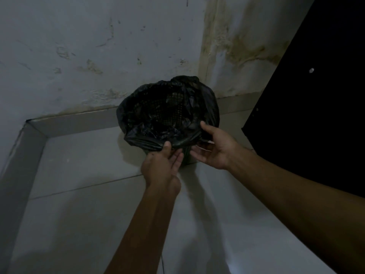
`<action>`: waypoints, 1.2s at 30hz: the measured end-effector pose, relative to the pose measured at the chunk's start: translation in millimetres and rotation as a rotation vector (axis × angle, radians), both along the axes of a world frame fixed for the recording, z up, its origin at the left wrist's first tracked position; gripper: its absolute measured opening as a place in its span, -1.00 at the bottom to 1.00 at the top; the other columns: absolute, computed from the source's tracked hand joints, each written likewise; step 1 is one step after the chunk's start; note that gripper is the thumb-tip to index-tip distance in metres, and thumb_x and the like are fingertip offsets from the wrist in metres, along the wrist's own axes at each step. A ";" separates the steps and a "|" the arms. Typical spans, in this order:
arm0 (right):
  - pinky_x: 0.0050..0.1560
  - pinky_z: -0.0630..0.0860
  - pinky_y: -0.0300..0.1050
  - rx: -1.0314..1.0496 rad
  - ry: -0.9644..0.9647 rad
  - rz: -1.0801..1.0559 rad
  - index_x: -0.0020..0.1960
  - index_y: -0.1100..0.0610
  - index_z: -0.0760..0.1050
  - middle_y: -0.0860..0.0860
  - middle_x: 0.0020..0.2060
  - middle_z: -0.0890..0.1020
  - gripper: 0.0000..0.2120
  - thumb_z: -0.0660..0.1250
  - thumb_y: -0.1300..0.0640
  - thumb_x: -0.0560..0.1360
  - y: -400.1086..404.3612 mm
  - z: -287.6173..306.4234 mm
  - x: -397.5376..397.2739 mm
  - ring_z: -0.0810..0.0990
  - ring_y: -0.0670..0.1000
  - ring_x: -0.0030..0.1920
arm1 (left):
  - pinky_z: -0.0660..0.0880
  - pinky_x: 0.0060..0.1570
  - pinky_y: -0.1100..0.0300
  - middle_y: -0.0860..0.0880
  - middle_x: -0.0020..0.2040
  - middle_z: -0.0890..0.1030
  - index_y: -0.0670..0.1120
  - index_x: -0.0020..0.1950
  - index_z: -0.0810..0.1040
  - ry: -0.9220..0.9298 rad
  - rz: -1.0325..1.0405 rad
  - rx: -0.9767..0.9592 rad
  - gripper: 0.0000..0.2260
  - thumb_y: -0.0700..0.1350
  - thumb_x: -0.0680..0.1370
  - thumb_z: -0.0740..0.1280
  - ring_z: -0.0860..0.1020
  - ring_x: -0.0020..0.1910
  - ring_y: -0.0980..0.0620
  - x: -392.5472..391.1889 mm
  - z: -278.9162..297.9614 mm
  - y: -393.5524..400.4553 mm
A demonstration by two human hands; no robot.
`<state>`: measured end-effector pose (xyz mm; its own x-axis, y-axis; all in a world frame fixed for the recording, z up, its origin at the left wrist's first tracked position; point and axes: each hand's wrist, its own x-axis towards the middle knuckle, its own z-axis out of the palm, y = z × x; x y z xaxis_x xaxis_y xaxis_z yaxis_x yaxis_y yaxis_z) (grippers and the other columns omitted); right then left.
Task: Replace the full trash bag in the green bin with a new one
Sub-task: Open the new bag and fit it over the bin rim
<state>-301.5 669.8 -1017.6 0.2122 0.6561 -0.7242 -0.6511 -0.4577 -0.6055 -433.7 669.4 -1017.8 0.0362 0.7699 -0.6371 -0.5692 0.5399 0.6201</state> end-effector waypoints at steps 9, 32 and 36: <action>-0.15 0.65 0.18 0.000 -0.180 -0.425 -0.01 0.21 0.56 0.18 -0.04 0.67 -0.80 0.45 0.15 0.41 10.7 0.0 16.6 0.68 0.20 -0.12 | 0.55 -0.24 0.15 -0.16 -0.21 0.51 -0.16 -0.18 0.34 0.094 -0.028 0.087 -0.82 -0.22 0.60 0.27 0.56 -0.26 -0.07 -18.8 -7.7 5.7; -0.61 0.31 -0.36 -0.304 0.024 -0.270 -0.29 0.13 0.40 0.01 -0.35 0.47 -0.72 0.24 0.12 0.59 2.9 13.3 21.9 0.36 -0.07 -0.44 | 0.57 -0.22 0.18 -0.08 -0.16 0.61 -0.12 -0.06 0.55 0.029 0.005 0.172 -0.94 -0.18 0.58 0.29 0.58 -0.22 0.01 -54.2 -12.6 32.6; -0.27 0.56 -0.15 -0.278 0.008 -0.295 -0.24 0.16 0.45 0.10 -0.22 0.58 -0.69 0.21 0.01 0.60 4.8 24.9 16.5 0.54 0.06 -0.30 | 0.54 -0.15 0.14 -0.09 -0.19 0.59 -0.12 -0.08 0.54 0.044 0.034 0.187 -0.93 -0.20 0.58 0.29 0.56 -0.23 -0.01 -51.0 -11.2 31.4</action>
<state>-285.0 674.5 -992.8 0.3557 0.3466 -0.8680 -0.7830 -0.3965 -0.4792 -484.7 700.7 -1029.0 -0.0163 0.8754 -0.4832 -0.5551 0.3940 0.7326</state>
